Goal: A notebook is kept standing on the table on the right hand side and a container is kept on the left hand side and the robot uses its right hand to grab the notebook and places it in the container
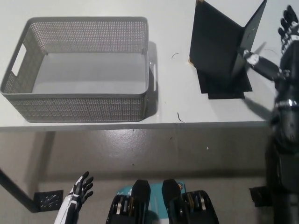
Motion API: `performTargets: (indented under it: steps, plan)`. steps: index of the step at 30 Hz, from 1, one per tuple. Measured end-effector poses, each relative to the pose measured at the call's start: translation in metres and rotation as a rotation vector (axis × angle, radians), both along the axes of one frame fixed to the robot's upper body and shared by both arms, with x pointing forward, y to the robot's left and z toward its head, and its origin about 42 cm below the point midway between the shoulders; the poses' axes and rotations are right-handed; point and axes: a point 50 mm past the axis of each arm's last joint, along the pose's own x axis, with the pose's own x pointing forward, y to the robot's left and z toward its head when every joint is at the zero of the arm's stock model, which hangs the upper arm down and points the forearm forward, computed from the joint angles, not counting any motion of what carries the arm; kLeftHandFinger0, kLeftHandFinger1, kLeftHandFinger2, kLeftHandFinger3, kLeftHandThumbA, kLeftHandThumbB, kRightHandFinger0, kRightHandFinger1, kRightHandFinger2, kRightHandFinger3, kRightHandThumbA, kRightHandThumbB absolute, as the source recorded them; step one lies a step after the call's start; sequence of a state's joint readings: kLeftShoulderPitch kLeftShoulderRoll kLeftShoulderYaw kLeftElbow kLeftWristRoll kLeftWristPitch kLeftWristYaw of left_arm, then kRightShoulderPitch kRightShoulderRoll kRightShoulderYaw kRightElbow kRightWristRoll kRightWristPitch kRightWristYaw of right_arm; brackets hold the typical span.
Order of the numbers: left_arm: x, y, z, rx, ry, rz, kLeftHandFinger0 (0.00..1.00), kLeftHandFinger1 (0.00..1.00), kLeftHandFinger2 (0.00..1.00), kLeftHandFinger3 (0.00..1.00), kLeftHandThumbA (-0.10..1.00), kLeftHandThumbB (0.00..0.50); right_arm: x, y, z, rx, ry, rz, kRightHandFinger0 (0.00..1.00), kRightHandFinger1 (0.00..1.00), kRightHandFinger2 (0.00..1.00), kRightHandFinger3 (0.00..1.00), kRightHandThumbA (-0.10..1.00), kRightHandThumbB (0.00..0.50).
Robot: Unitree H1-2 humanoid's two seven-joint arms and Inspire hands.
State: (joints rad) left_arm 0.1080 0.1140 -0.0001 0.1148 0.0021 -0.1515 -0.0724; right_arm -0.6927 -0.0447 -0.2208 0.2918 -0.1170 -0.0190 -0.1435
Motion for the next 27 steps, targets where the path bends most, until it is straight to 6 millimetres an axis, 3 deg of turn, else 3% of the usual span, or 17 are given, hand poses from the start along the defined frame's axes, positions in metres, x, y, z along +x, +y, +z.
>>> performTargets:
  steps: [1, 4, 6, 10, 13, 16, 19, 21, 22, 23, 24, 25, 26, 27]
  plan:
    - [0.0, 0.0, 0.0, 0.001, -0.001, 0.0, 1.0, 1.0, 1.0, 1.0, 1.0, 0.147, 0.01, 0.002, -0.003, 0.015, 0.036, 0.002, 1.0, 1.0, 1.0, 1.0, 1.0, 0.49]
    - [0.0, 0.0, 0.0, 0.0, -0.005, -0.001, 1.0, 1.0, 1.0, 1.0, 1.0, 0.128, 0.031, 0.007, -0.003, 0.05, 0.09, 0.002, 1.0, 1.0, 1.0, 1.0, 1.0, 0.424]
    - [0.0, 0.0, -0.001, 0.0, -0.005, -0.001, 1.0, 1.0, 1.0, 1.0, 1.0, 0.136, 0.044, 0.012, -0.007, 0.068, 0.139, 0.002, 1.0, 1.0, 1.0, 1.0, 1.0, 0.429]
    - [-0.001, 0.0, -0.002, 0.0, -0.009, -0.001, 1.0, 1.0, 1.0, 1.0, 1.0, 0.144, 0.062, 0.02, -0.021, 0.085, 0.236, 0.003, 1.0, 1.0, 1.0, 1.0, 1.0, 0.499]
    - [-0.001, 0.001, -0.003, 0.0, -0.01, -0.001, 1.0, 1.0, 1.0, 1.0, 1.0, 0.136, 0.073, 0.028, -0.031, 0.102, 0.306, 0.008, 1.0, 1.0, 1.0, 1.0, 1.0, 0.5]
    - [-0.002, 0.0, -0.004, -0.001, -0.012, -0.001, 1.0, 1.0, 1.0, 1.0, 1.0, 0.188, 0.078, 0.035, -0.042, 0.102, 0.362, 0.008, 1.0, 1.0, 1.0, 1.0, 1.0, 0.5]
    - [-0.002, 0.0, -0.004, -0.003, -0.015, -0.001, 1.0, 1.0, 1.0, 1.0, 1.0, 0.196, 0.081, 0.044, -0.057, 0.099, 0.423, 0.009, 1.0, 1.0, 1.0, 1.0, 0.89, 0.494]
    - [-0.003, -0.001, -0.004, -0.006, -0.016, 0.0, 1.0, 1.0, 1.0, 1.0, 1.0, 0.17, 0.08, 0.049, -0.068, 0.113, 0.471, 0.018, 1.0, 1.0, 1.0, 1.0, 0.59, 0.446]
    - [-0.004, -0.002, -0.005, -0.008, -0.015, 0.0, 1.0, 1.0, 1.0, 1.0, 1.0, 0.167, 0.08, 0.051, -0.071, 0.122, 0.49, 0.019, 0.73, 0.75, 0.84, 0.96, 0.38, 0.401]
    - [-0.005, -0.002, -0.005, -0.01, -0.014, 0.001, 1.0, 1.0, 1.0, 1.0, 1.0, 0.176, 0.08, 0.053, -0.077, 0.127, 0.52, 0.01, 0.13, 0.17, 0.28, 0.43, -0.02, 0.19]
    - [-0.005, -0.002, -0.006, -0.012, -0.013, 0.001, 1.0, 1.0, 1.0, 1.0, 1.0, 0.183, 0.079, 0.054, -0.08, 0.128, 0.538, -0.002, 0.01, 0.03, 0.27, 0.25, -0.1, 0.25]
    - [-0.005, -0.003, -0.006, -0.013, -0.013, 0.001, 1.0, 1.0, 1.0, 1.0, 1.0, 0.184, 0.079, 0.055, -0.082, 0.132, 0.541, -0.024, 0.0, 0.02, 0.3, 0.28, -0.1, 0.246]
    - [-0.005, -0.003, -0.006, -0.014, -0.013, 0.001, 1.0, 1.0, 1.0, 1.0, 1.0, 0.21, 0.079, 0.055, -0.081, 0.136, 0.539, -0.042, 0.0, 0.0, 0.31, 0.33, -0.1, 0.206]
    - [-0.005, -0.003, -0.005, -0.014, -0.013, 0.0, 1.0, 1.0, 1.0, 1.0, 1.0, 0.201, 0.079, 0.055, -0.081, 0.139, 0.539, -0.057, 0.0, 0.0, 0.38, 0.44, -0.1, 0.174]
